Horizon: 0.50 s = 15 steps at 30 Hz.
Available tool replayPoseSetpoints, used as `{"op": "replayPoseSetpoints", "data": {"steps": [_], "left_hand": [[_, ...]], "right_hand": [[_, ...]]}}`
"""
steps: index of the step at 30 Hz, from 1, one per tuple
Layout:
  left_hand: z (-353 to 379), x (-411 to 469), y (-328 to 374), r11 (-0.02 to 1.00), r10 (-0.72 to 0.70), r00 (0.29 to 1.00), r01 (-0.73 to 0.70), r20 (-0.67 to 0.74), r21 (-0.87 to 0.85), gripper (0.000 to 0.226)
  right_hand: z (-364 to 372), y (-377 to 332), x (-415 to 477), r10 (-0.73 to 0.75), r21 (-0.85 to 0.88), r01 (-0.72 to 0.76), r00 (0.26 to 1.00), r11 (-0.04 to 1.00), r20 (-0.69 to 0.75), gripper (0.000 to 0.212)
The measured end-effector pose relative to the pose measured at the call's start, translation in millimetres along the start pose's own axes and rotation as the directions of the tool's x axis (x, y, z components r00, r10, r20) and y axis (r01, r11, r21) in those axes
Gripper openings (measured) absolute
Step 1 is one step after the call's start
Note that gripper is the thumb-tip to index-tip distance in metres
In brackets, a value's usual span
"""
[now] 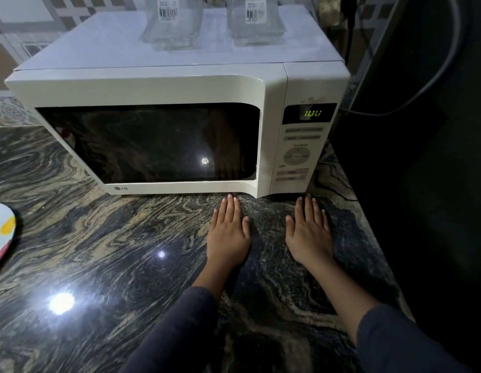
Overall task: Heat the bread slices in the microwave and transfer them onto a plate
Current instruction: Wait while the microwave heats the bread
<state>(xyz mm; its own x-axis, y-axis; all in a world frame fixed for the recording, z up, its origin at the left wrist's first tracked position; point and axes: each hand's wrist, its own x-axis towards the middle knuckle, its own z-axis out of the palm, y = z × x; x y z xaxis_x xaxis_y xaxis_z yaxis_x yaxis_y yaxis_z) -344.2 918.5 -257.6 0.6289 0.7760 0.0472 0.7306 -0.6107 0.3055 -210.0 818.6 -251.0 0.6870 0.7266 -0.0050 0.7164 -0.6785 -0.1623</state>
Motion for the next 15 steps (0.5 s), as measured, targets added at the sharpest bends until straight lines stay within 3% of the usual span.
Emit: {"op": "replayPoseSetpoints", "data": {"steps": [11, 15], "left_hand": [[1.1, 0.3, -0.5, 1.000, -0.003, 1.000, 0.003, 0.002, 0.004, 0.076], [1.0, 0.7, -0.3, 1.000, -0.005, 1.000, 0.005, 0.005, 0.009, 0.076]], "right_hand": [[2.2, -0.4, 0.5, -0.002, 0.011, 0.002, 1.000, 1.000, -0.019, 0.079], [1.3, 0.1, 1.0, 0.005, 0.014, -0.005, 1.000, 1.000, -0.001, 0.064]]}}
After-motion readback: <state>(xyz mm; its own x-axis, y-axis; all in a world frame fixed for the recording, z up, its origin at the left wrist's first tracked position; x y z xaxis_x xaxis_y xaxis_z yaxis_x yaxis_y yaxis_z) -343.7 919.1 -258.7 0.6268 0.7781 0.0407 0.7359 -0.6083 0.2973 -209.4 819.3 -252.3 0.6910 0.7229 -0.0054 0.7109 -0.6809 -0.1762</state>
